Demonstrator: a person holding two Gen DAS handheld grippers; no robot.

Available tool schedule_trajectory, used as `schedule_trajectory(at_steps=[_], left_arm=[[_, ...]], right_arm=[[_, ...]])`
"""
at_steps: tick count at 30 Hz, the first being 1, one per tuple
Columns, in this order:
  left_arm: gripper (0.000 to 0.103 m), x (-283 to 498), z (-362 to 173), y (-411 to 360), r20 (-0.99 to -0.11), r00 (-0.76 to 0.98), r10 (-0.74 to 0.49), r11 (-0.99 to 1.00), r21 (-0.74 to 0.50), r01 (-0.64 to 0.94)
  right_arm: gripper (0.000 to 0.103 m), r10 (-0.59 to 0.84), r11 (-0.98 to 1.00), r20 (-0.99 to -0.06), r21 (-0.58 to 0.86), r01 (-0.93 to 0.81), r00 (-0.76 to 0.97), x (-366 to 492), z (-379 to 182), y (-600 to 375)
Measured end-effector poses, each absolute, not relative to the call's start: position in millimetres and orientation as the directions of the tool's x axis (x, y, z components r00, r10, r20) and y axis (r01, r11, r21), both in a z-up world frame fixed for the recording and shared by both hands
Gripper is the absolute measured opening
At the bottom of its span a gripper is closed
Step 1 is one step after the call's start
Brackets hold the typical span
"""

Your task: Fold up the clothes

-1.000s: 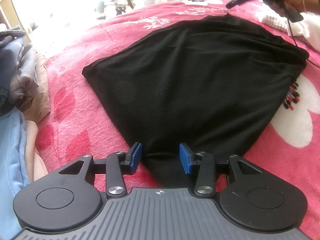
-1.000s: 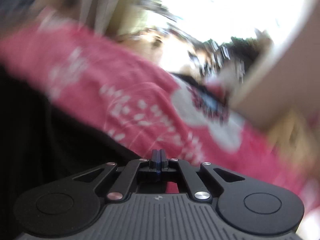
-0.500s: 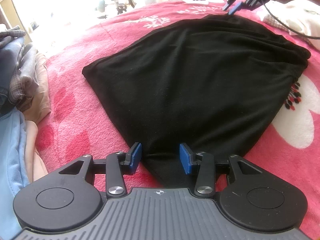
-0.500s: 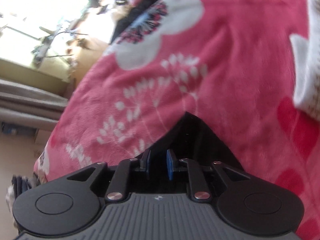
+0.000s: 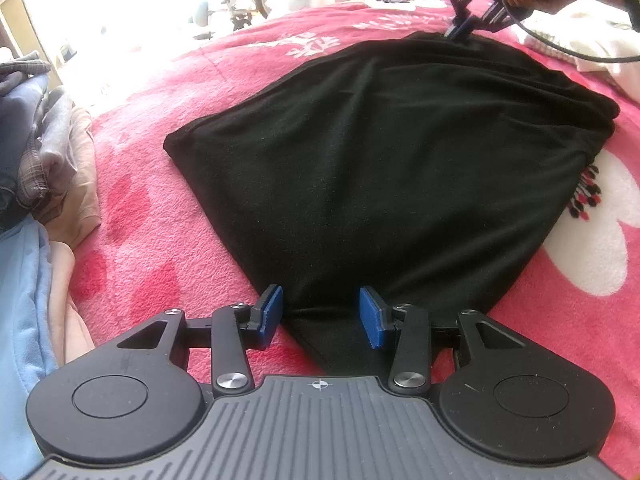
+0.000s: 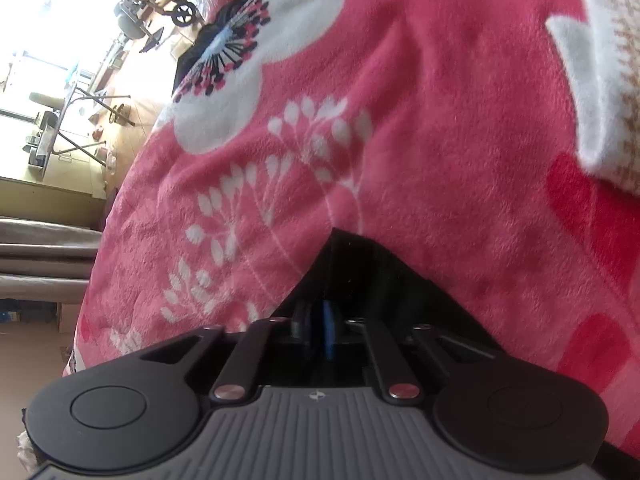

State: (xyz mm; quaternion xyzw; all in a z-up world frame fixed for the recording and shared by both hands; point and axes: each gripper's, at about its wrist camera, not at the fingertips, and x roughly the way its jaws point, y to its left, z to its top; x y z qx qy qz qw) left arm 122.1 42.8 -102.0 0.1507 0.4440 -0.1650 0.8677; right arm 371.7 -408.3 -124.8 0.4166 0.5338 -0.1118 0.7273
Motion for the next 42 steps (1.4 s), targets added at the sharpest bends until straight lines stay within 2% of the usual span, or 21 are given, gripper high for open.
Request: schedule_trajectory(at_steps=[6,12,19,22,24,26,27,28,29,34,37,42], left_arm=[[0.043,121.7,-102.8,42.9,-0.818,0.555,-0.154,0.898,0.118,0.424],[0.043,121.7,-104.0,43.1,-0.817,0.555,-0.156,0.897,0.119,0.426],[0.043,121.0,-103.7,41.9,-0.817,0.557,-0.153,0.894,0.125,0.430],[0.043,122.0,-104.8,41.3,-0.816,0.557,-0.153,0.894,0.125,0.429],[0.043,121.7,-104.8,40.9,-0.816,0.558,-0.152,0.894,0.127,0.430],[0.043,121.9,-104.9,40.7,-0.816,0.558,-0.152,0.894,0.127,0.429],[0.043,122.0,-104.9,40.5,-0.816,0.558,-0.152,0.894,0.127,0.430],[0.043,121.8,-104.9,40.8,-0.816,0.558,-0.153,0.894,0.126,0.429],[0.043,121.7,-104.9,41.1,-0.815,0.558,-0.154,0.895,0.125,0.429],[0.044,123.2,-104.3,44.5,-0.815,0.555,-0.167,0.900,0.105,0.423],[0.044,127.4,-99.5,50.7,-0.816,0.549,-0.182,0.914,0.065,0.400],[0.044,132.4,-84.7,61.5,-0.796,0.568,-0.208,0.941,-0.004,0.338]], right_arm=[[0.000,0.292,0.639,-0.847,0.518,0.568,0.444,369.5,-121.2,-411.3],[0.000,0.293,0.567,-0.798,0.589,0.576,0.527,363.0,-113.4,-428.5],[0.000,0.273,0.445,-0.734,0.670,0.595,0.622,357.3,-129.0,-438.5],[0.000,0.255,0.395,-0.702,0.703,0.591,0.665,352.8,-140.7,-441.4],[0.000,0.281,0.343,-0.643,0.761,0.551,0.713,350.7,-151.0,-443.6],[0.004,0.277,0.346,-0.631,0.769,0.537,0.725,349.6,-153.3,-446.6],[0.009,0.274,0.348,-0.625,0.773,0.531,0.731,349.1,-154.4,-448.1],[0.023,0.283,0.342,-0.624,0.775,0.531,0.729,348.2,-153.1,-452.6],[0.028,0.296,0.340,-0.614,0.784,0.520,0.732,345.5,-149.4,-456.2],[0.037,0.337,0.508,-0.600,0.765,0.397,0.726,312.1,-106.7,-474.9],[0.040,0.332,0.630,-0.638,0.698,0.341,0.694,266.3,-85.6,-485.8],[0.040,0.329,0.677,-0.727,0.627,0.387,0.603,169.0,-97.6,-488.3]])
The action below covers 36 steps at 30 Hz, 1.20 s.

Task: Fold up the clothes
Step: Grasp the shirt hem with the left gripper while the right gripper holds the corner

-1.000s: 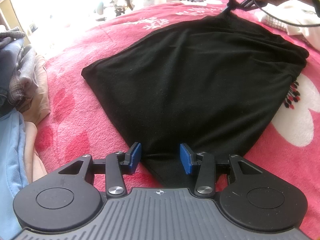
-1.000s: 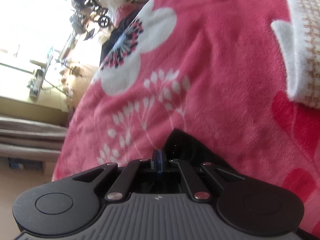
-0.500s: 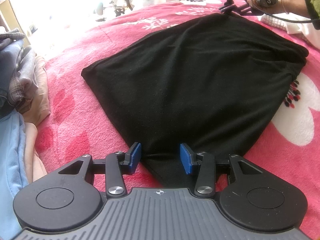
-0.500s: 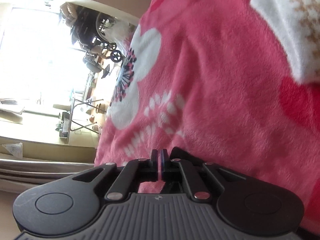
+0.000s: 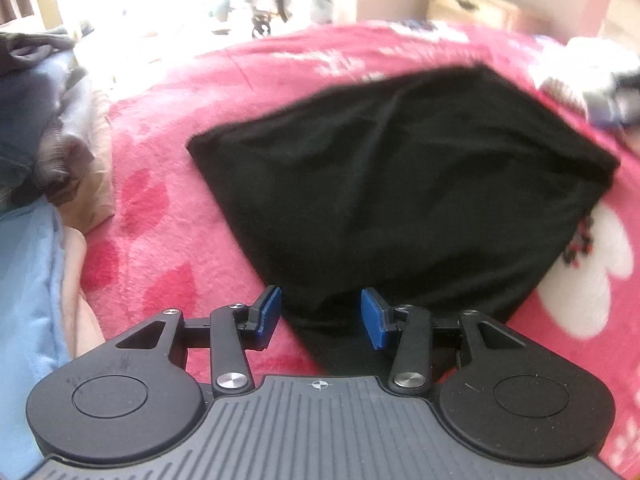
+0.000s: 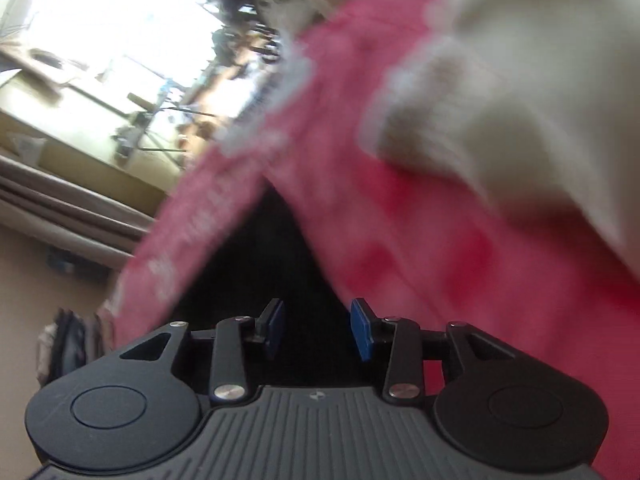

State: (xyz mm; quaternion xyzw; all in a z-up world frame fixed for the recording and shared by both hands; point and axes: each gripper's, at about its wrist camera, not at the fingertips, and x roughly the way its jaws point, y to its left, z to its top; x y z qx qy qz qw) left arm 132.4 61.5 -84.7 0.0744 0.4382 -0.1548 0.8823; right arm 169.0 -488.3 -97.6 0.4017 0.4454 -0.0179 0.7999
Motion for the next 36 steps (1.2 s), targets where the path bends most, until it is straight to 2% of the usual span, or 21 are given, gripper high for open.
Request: schedule_trajectory(at_steps=[3,6,11,15,20,32,34,36], left_arm=[[0.044,131.2,-72.0,65.8,-0.773,0.582,-0.252,0.948,-0.077,0.308],[0.044,127.2,-63.7,66.7,-0.753,0.598,-0.274,0.948,-0.106,0.301],[0.044,120.3,-71.5,60.3,-0.806,0.493,-0.326,0.928,-0.174,0.330],[0.044,105.3,-77.4,64.6,-0.815,0.412,-0.407,0.906,-0.304,0.294],[0.044,89.4,-98.8,78.5,-0.793,0.326,-0.514,0.857,-0.493,0.149],[0.044,111.6,-122.8,92.0,-0.716,0.471,-0.515,0.775,-0.624,-0.102],[0.041,113.7,-124.5,89.9,-0.712,0.488,-0.505,0.772,-0.626,-0.114],[0.031,114.3,-125.4,88.3,-0.709,0.503,-0.494,0.771,-0.624,-0.123]], right_arm=[[0.040,0.304,0.654,-0.741,0.619,0.434,0.599,121.6,-110.9,-491.4],[0.040,0.239,0.731,-0.755,0.554,0.399,0.611,103.2,-107.0,-483.9],[0.039,0.243,0.808,-0.743,0.510,0.293,0.624,99.7,-95.8,-461.8],[0.039,0.303,0.707,-0.717,0.611,0.356,0.628,92.6,-105.4,-469.0],[0.040,0.369,0.535,-0.695,0.702,0.470,0.617,88.4,-131.4,-478.7],[0.039,0.419,0.278,-0.605,0.795,0.539,0.677,86.0,-168.5,-480.3],[0.038,0.410,0.254,-0.592,0.805,0.537,0.694,87.4,-172.6,-480.6],[0.037,0.399,0.245,-0.584,0.811,0.532,0.707,88.5,-174.7,-480.7]])
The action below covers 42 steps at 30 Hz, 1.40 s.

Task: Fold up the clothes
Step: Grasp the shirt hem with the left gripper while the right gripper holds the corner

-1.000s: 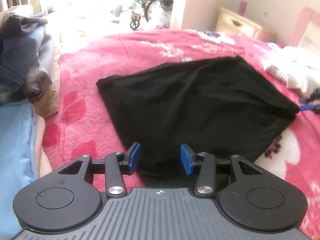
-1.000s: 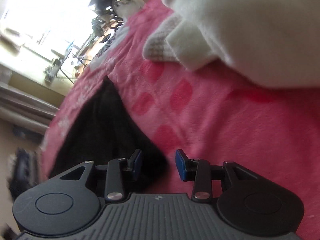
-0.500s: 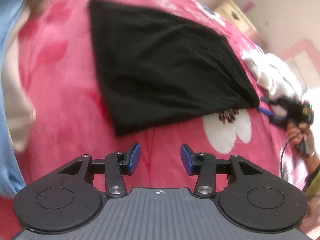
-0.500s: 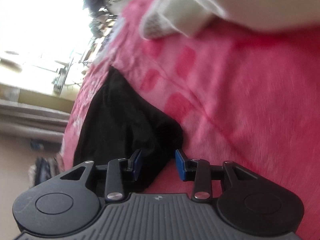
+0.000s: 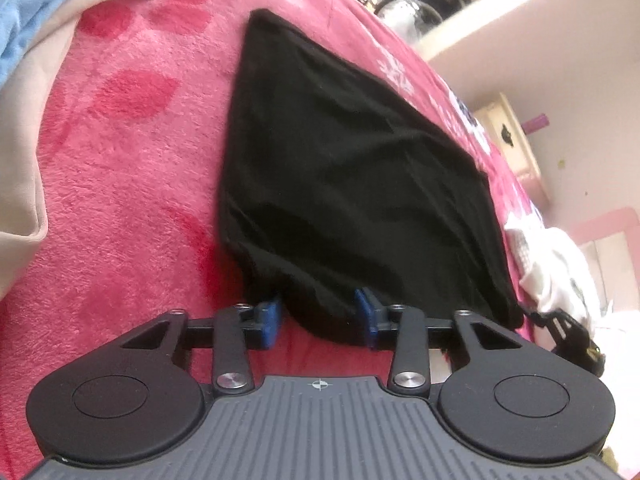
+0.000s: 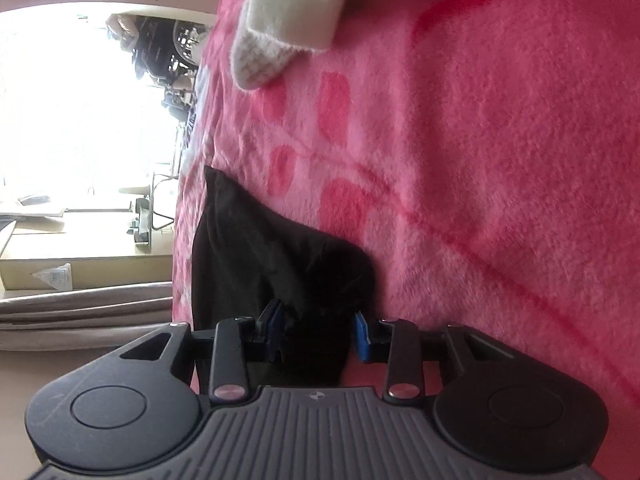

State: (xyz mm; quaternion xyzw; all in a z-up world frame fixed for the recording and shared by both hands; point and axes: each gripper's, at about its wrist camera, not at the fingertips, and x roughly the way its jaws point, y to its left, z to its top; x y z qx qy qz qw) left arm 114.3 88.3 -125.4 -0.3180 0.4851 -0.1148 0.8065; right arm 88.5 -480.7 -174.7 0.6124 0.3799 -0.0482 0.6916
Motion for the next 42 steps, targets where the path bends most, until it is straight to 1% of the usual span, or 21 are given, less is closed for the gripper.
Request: schedule_trajectory(at_steps=[1,3,5,6,7,10,13,16,22,24,27,30,33,35,36,38,39,40,41,42], left_arm=[[0.028,114.3,-126.5,89.5,-0.709,0.507,-0.489,0.768,-0.626,-0.134],[0.014,114.2,-129.0,93.0,-0.709,0.515,-0.481,0.758,-0.632,-0.162],[0.007,114.1,-131.9,97.6,-0.709,0.522,-0.474,0.742,-0.641,-0.197],[0.005,114.0,-132.8,97.8,-0.709,0.528,-0.468,0.739,-0.641,-0.207],[0.004,113.6,-132.0,96.7,-0.710,0.533,-0.459,0.741,-0.637,-0.211],[0.003,108.9,-123.1,93.1,-0.714,0.557,-0.425,0.768,-0.610,-0.196],[0.002,101.3,-109.2,93.9,-0.710,0.579,-0.400,0.790,-0.588,-0.175],[0.001,89.5,-91.2,99.4,-0.695,0.601,-0.396,0.805,-0.578,-0.138],[0.001,50.0,-48.3,111.8,-0.694,0.585,-0.419,0.844,-0.536,-0.032],[0.001,31.0,-38.0,112.7,-0.714,0.552,-0.430,0.861,-0.509,0.012],[0.001,1.5,-33.7,116.3,-0.768,0.466,-0.439,0.880,-0.471,0.052],[0.001,-26.9,-48.6,121.0,-0.829,0.351,-0.435,0.894,-0.443,0.060],[0.001,-40.2,-76.8,123.1,-0.867,0.280,-0.413,0.909,-0.409,0.077],[0.003,-40.4,-98.8,116.2,-0.890,0.250,-0.381,0.924,-0.357,0.136],[0.006,-38.5,-109.0,113.6,-0.896,0.224,-0.384,0.921,-0.355,0.162],[0.009,-36.8,-113.6,111.5,-0.896,0.204,-0.394,0.913,-0.356,0.199],[0.018,-36.1,-109.1,111.3,-0.896,0.197,-0.398,0.909,-0.355,0.219],[0.023,-35.4,-102.5,112.4,-0.899,0.189,-0.396,0.905,-0.347,0.246],[0.028,-36.9,-95.2,114.2,-0.904,0.193,-0.381,0.907,-0.326,0.265],[0.031,-37.8,-88.8,118.4,-0.910,0.203,-0.361,0.912,-0.300,0.280]], right_arm=[[0.035,0.394,0.247,-0.581,0.813,0.527,0.712,89.6,-175.1,-480.5],[0.031,0.382,0.240,-0.575,0.818,0.523,0.724,90.8,-176.9,-481.2],[0.024,0.368,0.231,-0.568,0.823,0.519,0.737,91.2,-178.8,-482.3],[0.016,0.356,0.228,-0.566,0.825,0.518,0.744,90.4,-179.6,-482.9],[0.011,0.346,0.233,-0.562,0.827,0.512,0.751,90.6,-180.5,-483.0],[0.008,0.303,0.239,-0.552,0.833,0.499,0.777,88.3,-176.9,-485.2],[0.006,0.280,0.270,-0.551,0.831,0.487,0.786,85.6,-166.0,-486.9],[0.006,0.274,0.319,-0.570,0.814,0.486,0.775,76.3,-149.7,-485.7],[0.006,0.294,0.356,-0.598,0.792,0.496,0.745,27.2,-122.1,-481.7],[0.006,0.305,0.364,-0.616,0.780,0.509,0.726,2.2,-113.3,-478.7],[0.006,0.318,0.389,-0.650,0.754,0.530,0.690,-45.9,-99.2,-467.8],[0.006,0.321,0.385,-0.684,0.726,0.570,0.655,-98.6,-97.8,-456.4],[0.006,0.305,0.388,-0.724,0.687,0.614,0.618,-131.5,-115.9,-445.0],[0.007,0.293,0.442,-0.746,0.660,0.607,0.598,-137.2,-131.0,-438.7],[0.007,0.299,0.469,-0.744,0.660,0.587,0.598,-135.4,-136.4,-437.6],[0.010,0.306,0.486,-0.739,0.664,0.569,0.601,-133.8,-135.5,-441.2],[0.018,0.310,0.487,-0.735,0.667,0.563,0.603,-134.2,-131.6,-443.8],[0.036,0.315,0.489,-0.732,0.671,0.558,0.604,-134.5,-127.7,-446.3],[0.044,0.278,0.526,-0.742,0.649,0.550,0.610,-139.5,-117.1,-447.9],[0.048,0.231,0.563,-0.751,0.622,0.544,0.619,-145.8,-106.6,-449.4]])
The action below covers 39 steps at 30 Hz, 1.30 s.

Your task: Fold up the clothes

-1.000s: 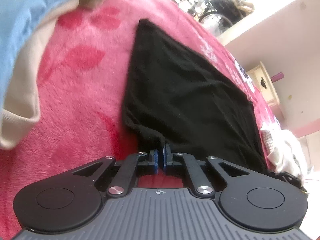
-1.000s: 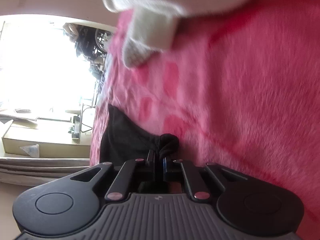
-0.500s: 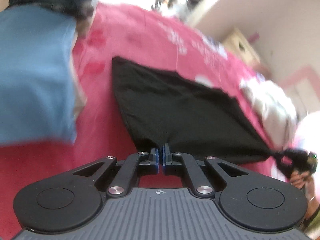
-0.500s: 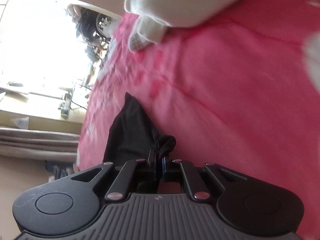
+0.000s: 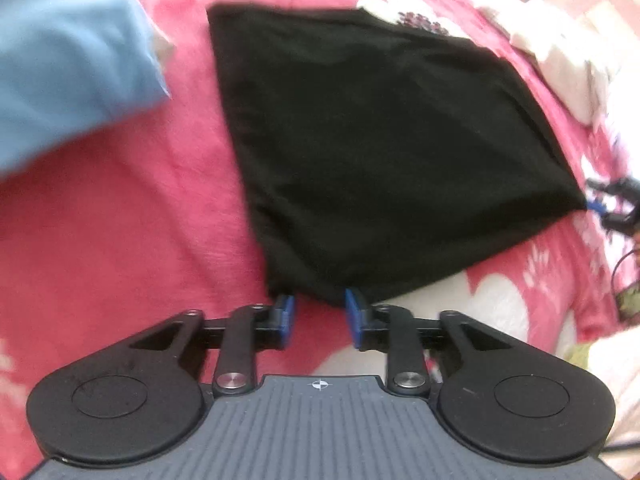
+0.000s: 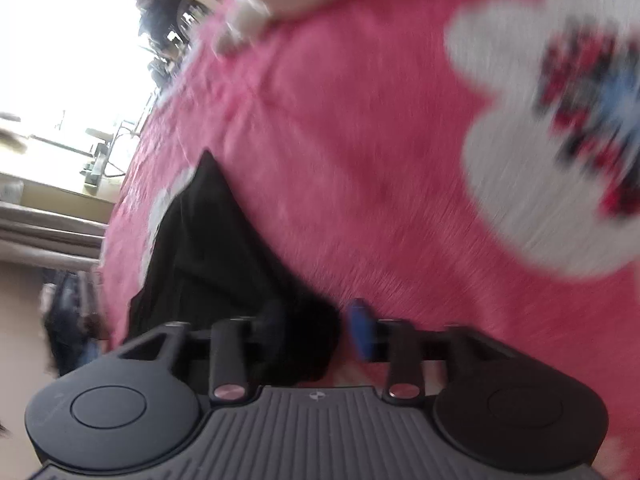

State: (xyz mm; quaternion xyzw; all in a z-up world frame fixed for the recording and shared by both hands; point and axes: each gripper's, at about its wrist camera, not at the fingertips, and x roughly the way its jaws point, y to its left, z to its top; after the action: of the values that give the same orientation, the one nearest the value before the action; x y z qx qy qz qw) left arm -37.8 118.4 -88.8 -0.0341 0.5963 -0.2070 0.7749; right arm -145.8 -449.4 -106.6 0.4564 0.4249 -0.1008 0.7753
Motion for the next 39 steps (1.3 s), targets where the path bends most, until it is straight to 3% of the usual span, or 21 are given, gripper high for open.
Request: schedule_trajectory(at_steps=[6,11,15,22,23,27,39], left_arm=[[0.033,-44.0,-50.5,127.6,-0.908,0.324,-0.265,0.922,-0.140,0.362],[0.033,-34.6,-60.1,97.6,-0.890,0.327,-0.317,0.894,-0.166,0.415],[0.033,-45.5,-81.2,66.7,-0.897,0.289,-0.334,0.842,-0.147,0.519],[0.033,-50.8,-104.4,57.6,-0.911,0.268,-0.315,0.825,-0.123,0.551],[0.033,-50.8,-104.9,56.3,-0.911,0.267,-0.315,0.827,-0.125,0.548],[0.033,-54.0,-105.1,57.1,-0.908,0.274,-0.317,0.825,-0.122,0.552],[0.033,-51.0,-108.9,60.9,-0.905,0.268,-0.330,0.814,-0.129,0.567]], right_arm=[[0.047,0.163,0.666,-0.755,0.559,0.494,0.635,-172.7,-85.3,-440.2],[0.039,0.199,0.747,-0.755,0.530,0.401,0.625,-161.0,-89.1,-420.3],[0.039,0.178,0.891,-0.772,0.390,0.233,0.610,-156.2,-74.8,-397.1],[0.038,0.140,0.986,-0.808,0.165,-0.008,0.572,-148.7,-71.9,-365.7],[0.036,0.142,0.988,-0.809,0.153,-0.029,0.570,-147.2,-72.4,-363.0],[0.005,0.124,0.992,-0.828,0.096,-0.080,0.547,-140.5,-77.1,-355.5],[0.002,-0.033,0.935,-0.852,-0.211,-0.284,0.523,-135.8,-73.0,-349.2]])
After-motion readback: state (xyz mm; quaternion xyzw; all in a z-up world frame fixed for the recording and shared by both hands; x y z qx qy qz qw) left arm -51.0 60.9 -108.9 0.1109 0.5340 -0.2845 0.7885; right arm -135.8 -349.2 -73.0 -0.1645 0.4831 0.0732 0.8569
